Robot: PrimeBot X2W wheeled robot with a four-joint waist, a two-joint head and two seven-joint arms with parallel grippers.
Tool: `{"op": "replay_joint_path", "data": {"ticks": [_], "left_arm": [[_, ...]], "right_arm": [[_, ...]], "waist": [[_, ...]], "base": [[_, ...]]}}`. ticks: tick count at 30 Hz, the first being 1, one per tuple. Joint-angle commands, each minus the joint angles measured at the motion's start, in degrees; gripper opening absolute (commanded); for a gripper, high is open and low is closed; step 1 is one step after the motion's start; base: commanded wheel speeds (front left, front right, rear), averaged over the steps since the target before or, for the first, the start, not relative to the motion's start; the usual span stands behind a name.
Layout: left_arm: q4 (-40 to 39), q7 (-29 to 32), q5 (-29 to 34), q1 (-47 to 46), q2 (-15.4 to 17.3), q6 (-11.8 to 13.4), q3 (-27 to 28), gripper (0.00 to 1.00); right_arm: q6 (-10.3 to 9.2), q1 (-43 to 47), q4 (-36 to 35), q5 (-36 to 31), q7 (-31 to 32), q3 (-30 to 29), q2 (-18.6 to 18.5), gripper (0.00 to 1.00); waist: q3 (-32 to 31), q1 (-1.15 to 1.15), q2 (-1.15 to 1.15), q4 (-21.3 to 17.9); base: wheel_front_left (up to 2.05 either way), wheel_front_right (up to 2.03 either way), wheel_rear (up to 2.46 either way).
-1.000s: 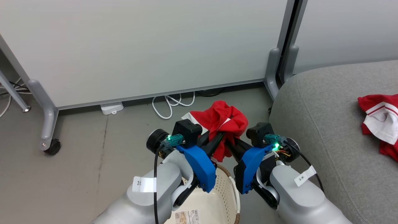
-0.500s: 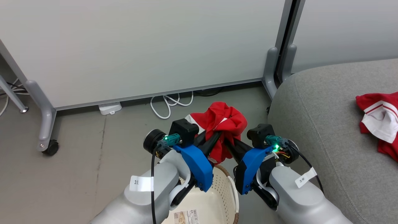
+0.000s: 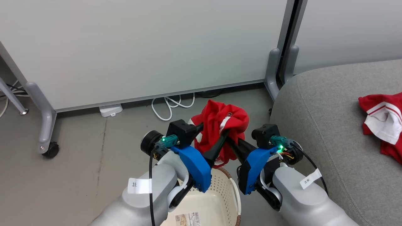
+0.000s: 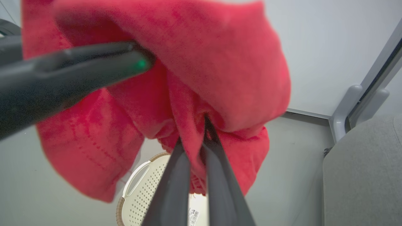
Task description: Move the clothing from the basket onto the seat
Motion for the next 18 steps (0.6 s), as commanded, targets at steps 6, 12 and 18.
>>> {"op": "replay_joint_path", "data": {"ticks": [6,12,18], "left_arm": [[0.0,-0.3,1.8,1.6,0.4,-0.1,1.7,1.00],[-0.3,-0.3,2.9,2.5,0.4,-0.1,3.0,1.00],[-0.8,-0.3,3.8,3.9,0.8,-0.1,4.7,1.00]], "right_arm": [[0.01,-1.3,0.9,0.6,-1.0,0.6,0.1,0.00],[0.01,-1.5,1.5,0.7,-1.6,0.9,0.1,0.00],[0.01,-1.6,1.7,1.1,-1.9,1.3,0.1,0.00]], "waist": [[-0.2,0.00,0.00,-0.1],[-0.3,0.00,0.00,-0.1],[-0.3,0.00,0.00,-0.1]], "base": [[0.00,0.00,0.00],[0.00,0.00,0.00],[0.00,0.00,0.00]]}}
